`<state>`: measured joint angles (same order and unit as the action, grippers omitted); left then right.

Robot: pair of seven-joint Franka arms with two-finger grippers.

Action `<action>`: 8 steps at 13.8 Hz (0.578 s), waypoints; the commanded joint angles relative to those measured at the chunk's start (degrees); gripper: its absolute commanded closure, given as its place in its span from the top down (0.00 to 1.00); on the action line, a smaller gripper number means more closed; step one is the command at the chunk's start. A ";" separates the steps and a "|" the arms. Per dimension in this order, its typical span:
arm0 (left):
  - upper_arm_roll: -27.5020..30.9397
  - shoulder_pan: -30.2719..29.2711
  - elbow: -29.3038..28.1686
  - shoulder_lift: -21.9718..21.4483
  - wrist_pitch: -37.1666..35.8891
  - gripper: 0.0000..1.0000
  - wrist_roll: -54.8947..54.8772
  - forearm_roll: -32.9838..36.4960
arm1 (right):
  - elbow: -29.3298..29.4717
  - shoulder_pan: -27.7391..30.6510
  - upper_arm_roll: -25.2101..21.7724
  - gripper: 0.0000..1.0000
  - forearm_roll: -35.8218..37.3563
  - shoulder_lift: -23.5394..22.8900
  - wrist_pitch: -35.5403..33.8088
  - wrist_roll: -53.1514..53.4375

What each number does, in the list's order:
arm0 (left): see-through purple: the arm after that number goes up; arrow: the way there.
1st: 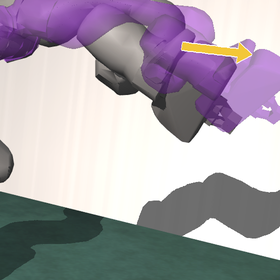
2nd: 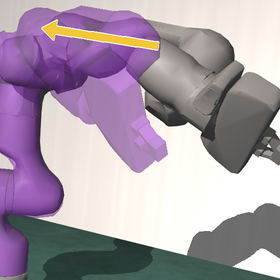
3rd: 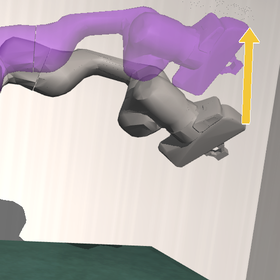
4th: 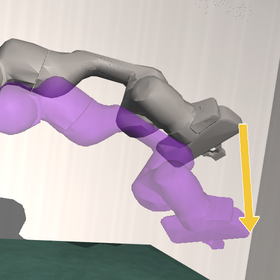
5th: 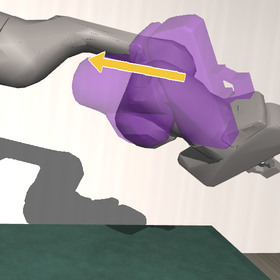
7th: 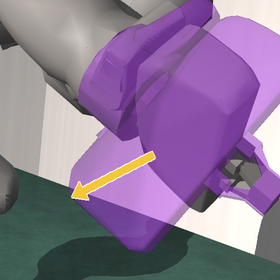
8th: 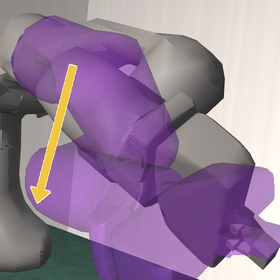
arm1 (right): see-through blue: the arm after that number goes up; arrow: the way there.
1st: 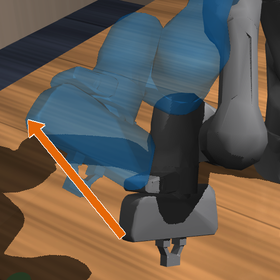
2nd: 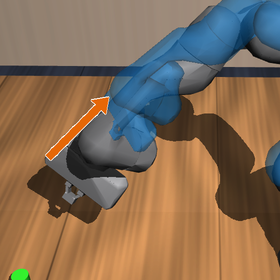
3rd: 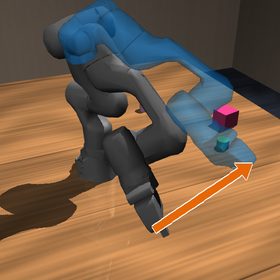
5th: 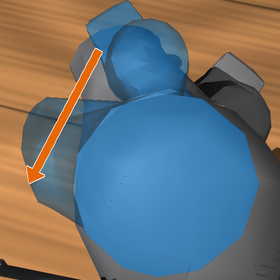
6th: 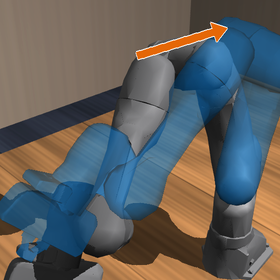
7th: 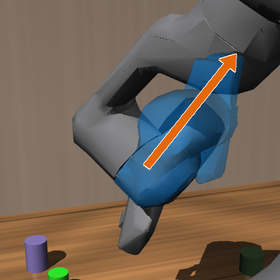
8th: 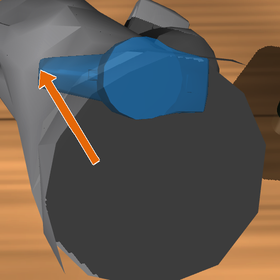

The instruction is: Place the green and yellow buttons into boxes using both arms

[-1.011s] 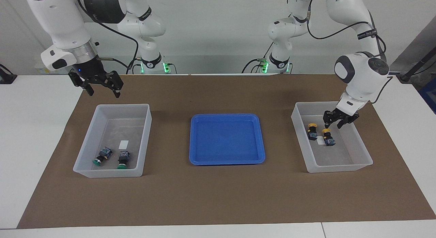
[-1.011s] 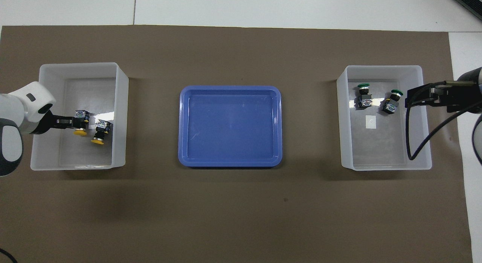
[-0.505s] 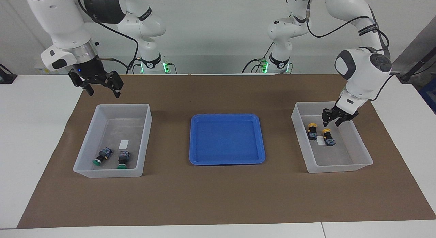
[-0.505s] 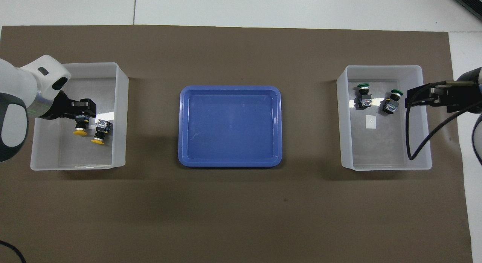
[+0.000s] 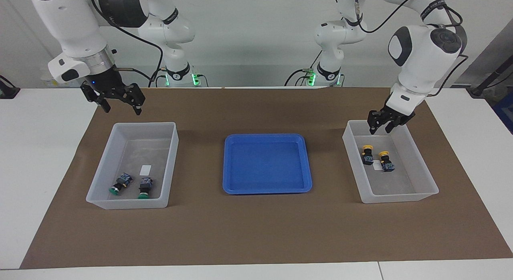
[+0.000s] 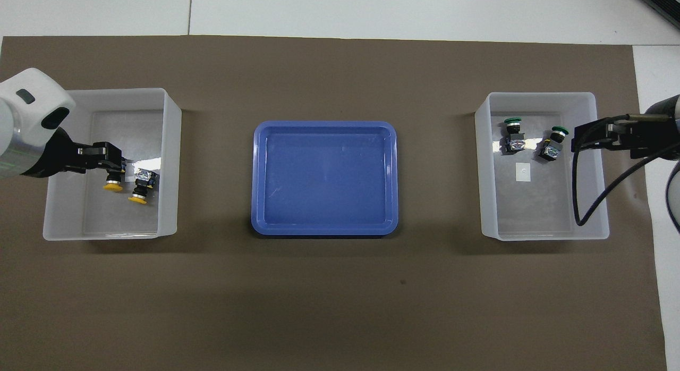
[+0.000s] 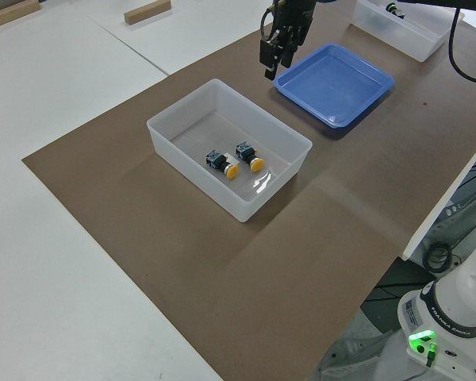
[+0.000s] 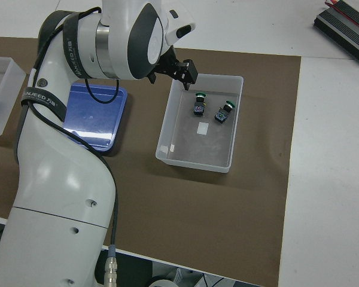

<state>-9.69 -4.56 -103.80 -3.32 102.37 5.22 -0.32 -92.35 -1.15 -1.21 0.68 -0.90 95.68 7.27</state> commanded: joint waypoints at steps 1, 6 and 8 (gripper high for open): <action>0.47 0.52 -0.79 -3.18 -2.26 1.00 0.58 -0.65 | 0.77 0.36 0.33 1.00 -0.24 -0.24 -0.68 -0.59; 0.55 0.43 -0.79 -3.28 -1.65 1.00 -0.38 -0.56 | 0.77 0.36 0.33 1.00 -0.24 -0.24 -0.68 -0.59; 0.55 -0.10 -0.79 -3.28 -0.95 1.00 -0.47 -0.65 | 0.85 0.36 0.33 1.00 -0.24 -0.24 -0.68 -0.59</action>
<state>-9.60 -4.58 -103.90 -5.93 100.80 5.24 -0.32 -92.35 -1.15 -1.20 0.68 -0.90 95.68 7.27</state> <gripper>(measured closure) 0.000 0.000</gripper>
